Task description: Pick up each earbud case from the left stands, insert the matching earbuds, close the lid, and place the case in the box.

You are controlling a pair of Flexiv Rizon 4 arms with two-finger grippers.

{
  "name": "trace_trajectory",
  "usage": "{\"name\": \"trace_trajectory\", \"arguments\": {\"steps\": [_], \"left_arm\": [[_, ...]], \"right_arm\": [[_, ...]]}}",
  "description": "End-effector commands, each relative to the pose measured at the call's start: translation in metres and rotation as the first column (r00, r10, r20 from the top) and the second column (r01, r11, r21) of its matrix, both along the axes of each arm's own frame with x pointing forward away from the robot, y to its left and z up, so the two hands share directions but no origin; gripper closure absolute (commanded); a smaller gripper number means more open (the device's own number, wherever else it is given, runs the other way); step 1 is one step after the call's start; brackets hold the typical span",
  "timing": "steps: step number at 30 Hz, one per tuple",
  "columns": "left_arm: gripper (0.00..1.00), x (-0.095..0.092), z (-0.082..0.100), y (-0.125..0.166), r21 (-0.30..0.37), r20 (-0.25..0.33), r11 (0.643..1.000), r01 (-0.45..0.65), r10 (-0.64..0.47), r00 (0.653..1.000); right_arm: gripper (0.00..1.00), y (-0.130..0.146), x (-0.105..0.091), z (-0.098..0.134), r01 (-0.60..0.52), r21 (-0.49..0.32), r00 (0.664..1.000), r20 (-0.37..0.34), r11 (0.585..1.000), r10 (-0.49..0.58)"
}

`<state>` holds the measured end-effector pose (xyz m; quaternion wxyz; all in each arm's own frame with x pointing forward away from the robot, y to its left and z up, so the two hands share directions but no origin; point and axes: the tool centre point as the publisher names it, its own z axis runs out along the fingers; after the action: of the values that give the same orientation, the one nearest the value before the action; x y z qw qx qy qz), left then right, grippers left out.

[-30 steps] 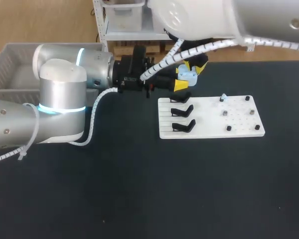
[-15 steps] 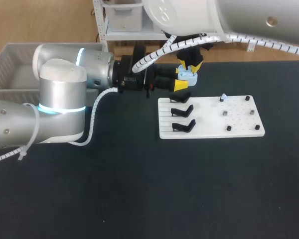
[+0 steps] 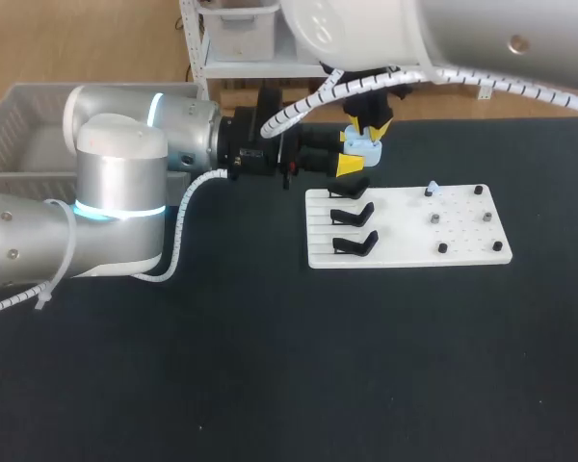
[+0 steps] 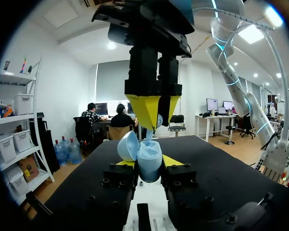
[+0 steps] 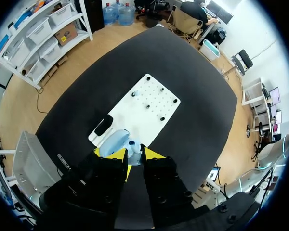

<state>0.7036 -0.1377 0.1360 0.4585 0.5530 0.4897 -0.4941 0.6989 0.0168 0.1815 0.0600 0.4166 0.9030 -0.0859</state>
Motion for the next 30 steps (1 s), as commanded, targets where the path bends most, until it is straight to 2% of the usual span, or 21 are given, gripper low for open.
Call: {"name": "trace_trajectory", "arguments": {"steps": [1,29,30], "left_arm": [[1.0,0.0003,-0.0003,0.0,0.001,0.0,1.0,0.0,0.0,1.0],[1.0,0.0003,-0.0003,0.0,0.001,0.0,1.0,0.0,0.0,1.0],[1.0,0.0003,-0.0003,0.0,0.001,0.0,1.0,0.0,0.0,1.0]], "right_arm": [[1.0,-0.0012,0.0025,-0.0018,0.003,0.004,1.0,-0.006,1.0,-0.003],[1.0,-0.0031,0.0047,-0.0107,0.01,0.018,0.999,-0.032,1.0,-0.009],[0.73,-0.0033,0.0038,-0.0101,0.011,0.021,0.999,-0.031,1.0,-0.01]]}}
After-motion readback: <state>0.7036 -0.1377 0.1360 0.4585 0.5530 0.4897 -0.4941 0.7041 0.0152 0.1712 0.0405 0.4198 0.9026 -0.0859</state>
